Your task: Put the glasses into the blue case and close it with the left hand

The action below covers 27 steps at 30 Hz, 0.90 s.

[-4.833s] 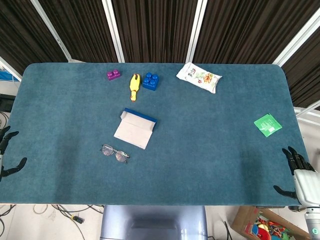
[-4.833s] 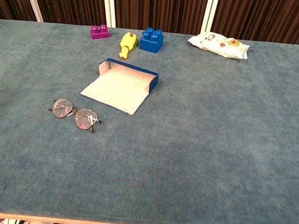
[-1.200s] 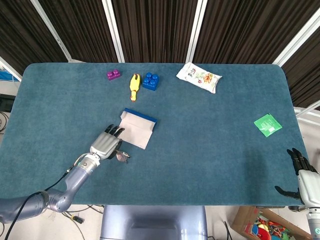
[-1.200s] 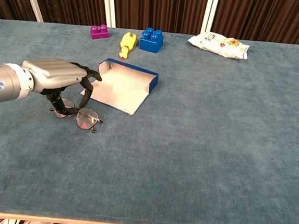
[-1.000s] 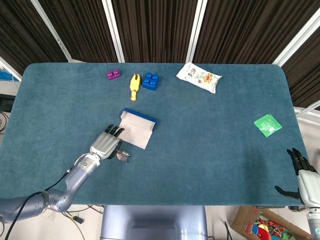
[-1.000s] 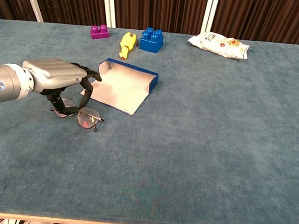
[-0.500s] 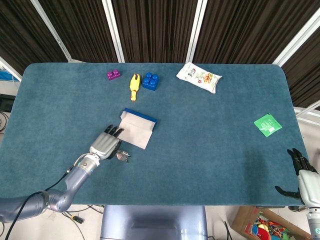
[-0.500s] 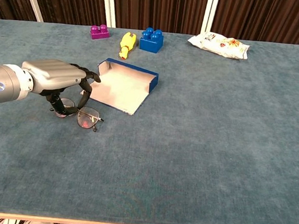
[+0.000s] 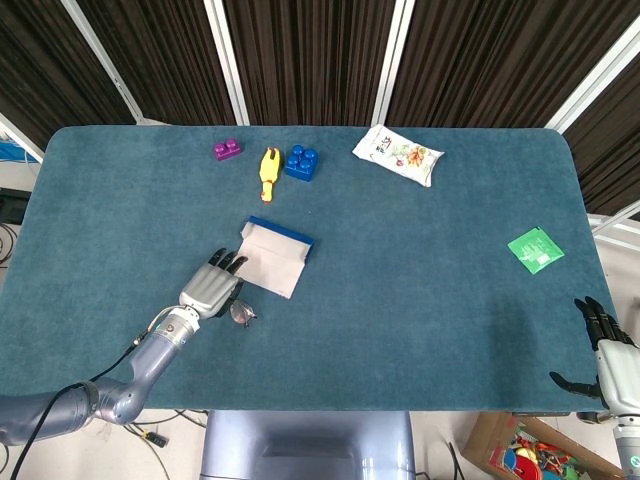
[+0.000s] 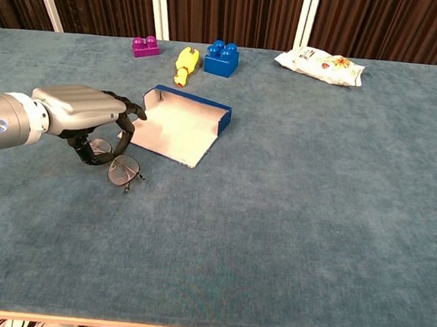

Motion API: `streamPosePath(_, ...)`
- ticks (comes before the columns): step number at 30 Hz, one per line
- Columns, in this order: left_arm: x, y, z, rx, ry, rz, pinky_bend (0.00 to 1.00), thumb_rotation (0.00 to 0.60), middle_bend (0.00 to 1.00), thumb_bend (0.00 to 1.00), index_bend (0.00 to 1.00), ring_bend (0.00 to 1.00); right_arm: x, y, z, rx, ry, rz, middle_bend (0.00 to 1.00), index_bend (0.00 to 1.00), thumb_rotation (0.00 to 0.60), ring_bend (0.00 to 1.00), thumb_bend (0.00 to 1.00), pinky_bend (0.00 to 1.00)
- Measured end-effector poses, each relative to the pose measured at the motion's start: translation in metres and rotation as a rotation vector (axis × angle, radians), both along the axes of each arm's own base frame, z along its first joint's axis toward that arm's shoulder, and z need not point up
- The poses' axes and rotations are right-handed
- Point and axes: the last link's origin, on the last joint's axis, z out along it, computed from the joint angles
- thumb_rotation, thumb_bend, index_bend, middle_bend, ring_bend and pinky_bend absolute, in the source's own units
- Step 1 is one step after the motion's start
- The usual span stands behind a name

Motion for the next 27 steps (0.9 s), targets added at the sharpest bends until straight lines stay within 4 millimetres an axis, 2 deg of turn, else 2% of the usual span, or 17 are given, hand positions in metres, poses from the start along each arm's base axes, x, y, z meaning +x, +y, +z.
streamPosePath(6,0.0,0.004,0.006,0.024,-0.006,0.011,0.0,0.6,0.09,0.45,0.59,0.0,0.0,0.0,0.0,0.001,-0.003,-0.001,0.01,0.0,0.6,0.12,0.18,0.24)
streamPosePath(12,0.008,0.009,0.009,0.037,-0.014,0.006,0.0,0.6,0.09,0.45,0.59,0.0,0.0,0.0,0.0,0.001,-0.004,-0.001,0.01,0.0,0.6,0.12,0.18,0.24)
streamPosePath(18,0.021,0.02,0.01,0.05,-0.023,0.017,0.0,0.6,0.09,0.45,0.59,0.0,0.0,0.0,0.0,0.0,-0.006,-0.002,0.01,0.0,0.6,0.12,0.18,0.24)
streamPosePath(27,0.052,0.044,0.006,0.065,-0.069,0.082,0.0,0.6,0.09,0.47,0.6,0.0,0.0,0.0,0.0,0.0,-0.007,-0.003,0.01,0.0,0.6,0.12,0.18,0.24)
